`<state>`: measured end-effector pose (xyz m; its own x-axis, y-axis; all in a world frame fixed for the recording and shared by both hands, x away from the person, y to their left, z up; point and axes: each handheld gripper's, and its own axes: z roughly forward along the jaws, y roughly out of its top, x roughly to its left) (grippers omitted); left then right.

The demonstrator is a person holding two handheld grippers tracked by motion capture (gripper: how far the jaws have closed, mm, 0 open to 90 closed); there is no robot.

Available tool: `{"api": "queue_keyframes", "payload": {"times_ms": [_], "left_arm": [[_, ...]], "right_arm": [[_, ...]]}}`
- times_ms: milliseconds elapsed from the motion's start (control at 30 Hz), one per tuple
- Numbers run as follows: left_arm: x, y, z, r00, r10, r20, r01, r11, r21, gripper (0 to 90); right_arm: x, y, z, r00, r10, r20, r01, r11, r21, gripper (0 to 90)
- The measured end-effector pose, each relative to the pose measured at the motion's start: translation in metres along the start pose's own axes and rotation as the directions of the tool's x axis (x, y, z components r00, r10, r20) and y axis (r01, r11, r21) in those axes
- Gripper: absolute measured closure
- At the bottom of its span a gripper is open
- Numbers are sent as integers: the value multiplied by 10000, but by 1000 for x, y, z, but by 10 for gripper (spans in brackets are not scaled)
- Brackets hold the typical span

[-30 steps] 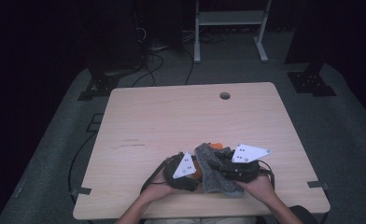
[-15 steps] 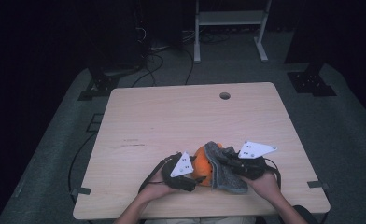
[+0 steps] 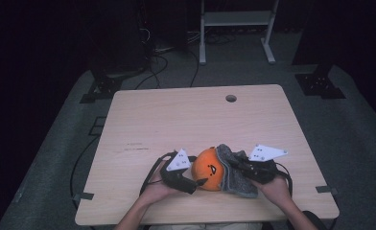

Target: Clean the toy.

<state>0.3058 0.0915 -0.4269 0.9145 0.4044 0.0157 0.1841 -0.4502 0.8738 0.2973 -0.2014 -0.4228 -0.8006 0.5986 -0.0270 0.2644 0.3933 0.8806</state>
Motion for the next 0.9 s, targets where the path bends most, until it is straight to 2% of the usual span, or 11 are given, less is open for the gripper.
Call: {"api": "queue_keyframes", "payload": {"times_ms": [67, 133, 200, 267, 333, 367, 433, 567, 633, 767, 900], "left_arm": [[1, 2, 0, 9996, -283, 93, 285, 9993, -232, 155], [0, 0, 4, 9999, 8, -152, -6, 9999, 128, 229], [0, -5, 3, 9999, 2, -129, -1, 10000, 58, 281], [0, -7, 0, 9999, 70, -149, -68, 9999, 110, 303], [1, -8, 0, 9999, 35, -122, -33, 9999, 99, 306], [1, -8, 0, 9999, 34, -97, -33, 9999, 102, 306], [1, -9, 1, 10000, 12, -92, -11, 9999, 107, 307], [1, -10, 1, 9999, 6, -166, -3, 9999, 172, 307], [4, -11, 0, 9998, -133, -150, 135, 9998, 139, 307], [2, -10, 2, 9998, -97, -149, 99, 9999, 108, 308], [-3, -7, 6, 9993, 315, -176, -311, 9993, 219, 318]], "right_arm": [[6, 4, 2, 9981, 39, -613, -62, 9992, -385, 791], [17, 10, 5, 9953, -284, -925, 237, 9984, -520, 791], [20, 11, 8, 9950, -455, -885, 423, 9984, -381, 791], [11, 6, 6, 9963, -45, -854, 26, 9998, -219, 791], [0, -1, 3, 9993, 142, -358, -139, 9999, 101, 791], [-5, -6, 1, 9986, 427, -325, -420, 9989, 225, 790], [-7, -9, -1, 9964, 682, -510, -676, 9976, 137, 789], [8, 1, 2, 9937, 260, -1089, -314, 9984, -476, 788], [8, 3, 6, 9958, 94, -910, -123, 9994, -322, 788], [-8, -4, 7, 9955, 779, -541, -768, 9968, 232, 788], [-4, 1, 7, 9942, 714, -799, -728, 9972, -145, 786]]}}
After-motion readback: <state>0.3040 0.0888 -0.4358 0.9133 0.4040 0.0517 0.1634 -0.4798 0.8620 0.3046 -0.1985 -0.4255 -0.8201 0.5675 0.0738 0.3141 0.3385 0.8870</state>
